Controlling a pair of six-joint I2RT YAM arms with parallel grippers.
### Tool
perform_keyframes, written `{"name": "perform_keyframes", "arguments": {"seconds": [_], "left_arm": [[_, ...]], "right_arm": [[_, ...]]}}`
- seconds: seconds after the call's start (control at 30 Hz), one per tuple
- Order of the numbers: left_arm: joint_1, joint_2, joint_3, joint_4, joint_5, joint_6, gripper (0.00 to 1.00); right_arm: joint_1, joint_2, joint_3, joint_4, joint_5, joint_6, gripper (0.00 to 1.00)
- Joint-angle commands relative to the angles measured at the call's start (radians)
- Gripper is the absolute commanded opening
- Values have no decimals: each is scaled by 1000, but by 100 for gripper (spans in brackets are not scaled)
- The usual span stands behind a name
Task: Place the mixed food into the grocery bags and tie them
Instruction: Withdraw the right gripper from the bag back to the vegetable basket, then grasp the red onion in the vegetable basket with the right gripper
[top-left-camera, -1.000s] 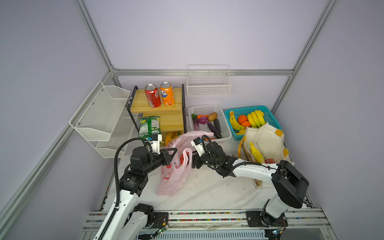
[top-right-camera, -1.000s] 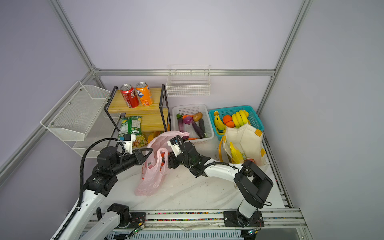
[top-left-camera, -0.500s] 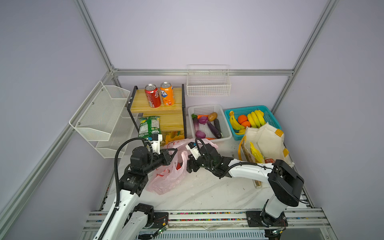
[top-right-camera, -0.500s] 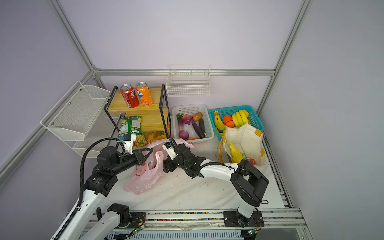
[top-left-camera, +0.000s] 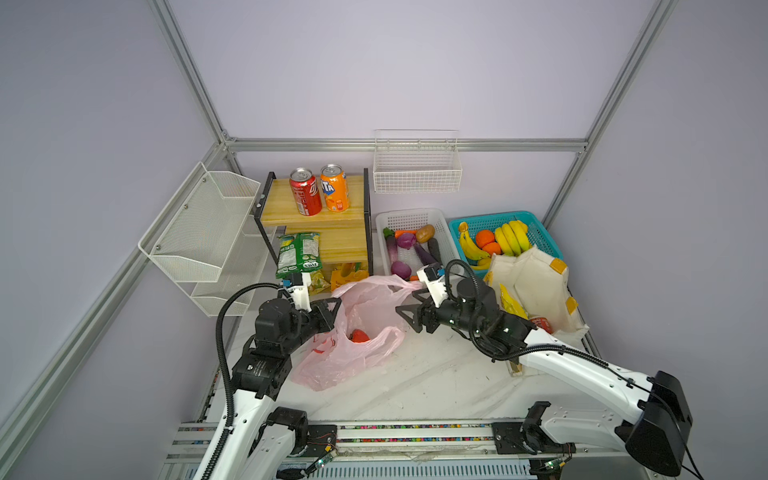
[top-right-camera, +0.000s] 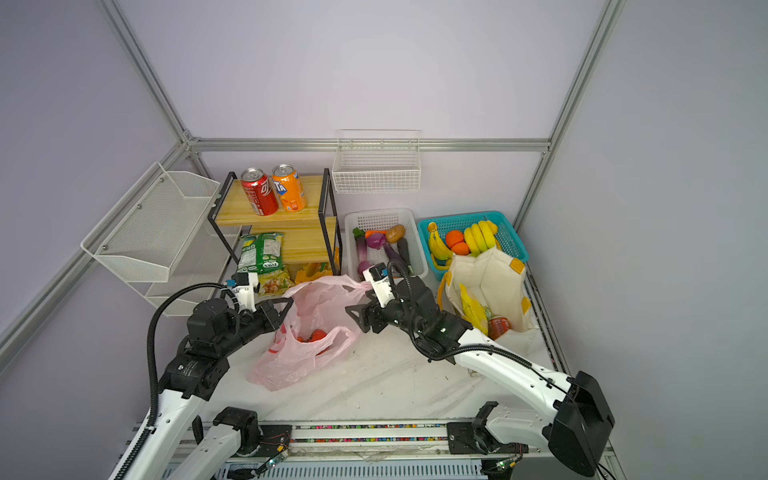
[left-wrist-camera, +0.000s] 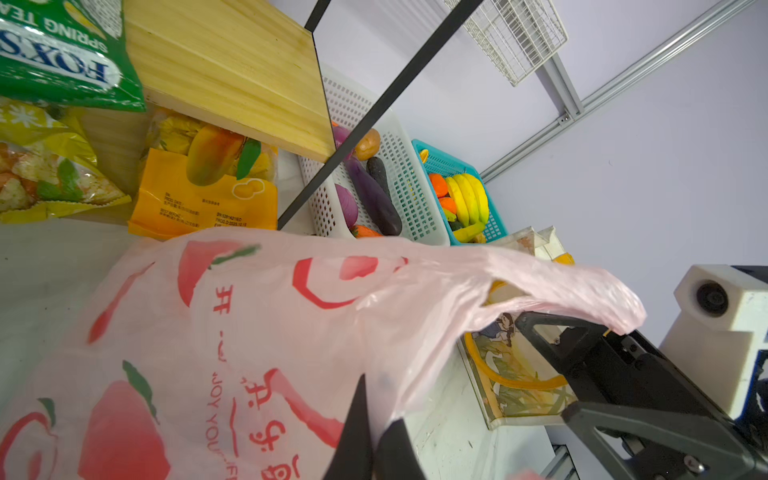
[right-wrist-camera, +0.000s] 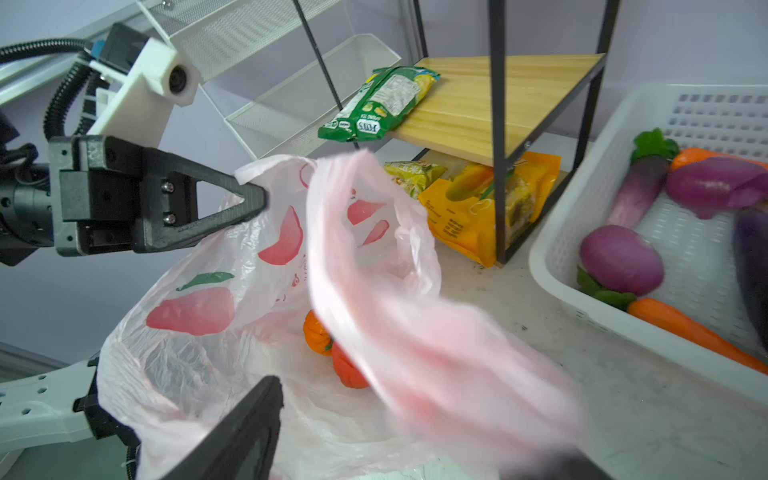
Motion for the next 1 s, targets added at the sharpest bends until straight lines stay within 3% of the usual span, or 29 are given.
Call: {"name": "perform_keyframes", "arguments": {"seconds": [0.0, 0.13, 0.23, 0.47, 0.67, 0.97], "left_arm": [[16, -14, -18, 8, -33, -31, 0], [20, -20, -21, 1, -50, -32, 0], [22, -38, -28, -23, -90, -23, 0], [23, -54, -31, -58, -147, 8, 0], [23, -55, -22, -59, -139, 9, 0], [23, -50, -22, -44, -132, 12, 0]], "right_arm": [[-77, -21, -8, -42, -37, 44, 77], [-128, 68, 72, -42, 64, 36, 77], [-131, 211, 173, -46, 199, 0, 77], [-135, 595, 461, -70, 323, -29, 80], [-169, 827, 640, -112, 309, -52, 83], [-219, 1057, 872, -213, 223, -92, 83]]}}
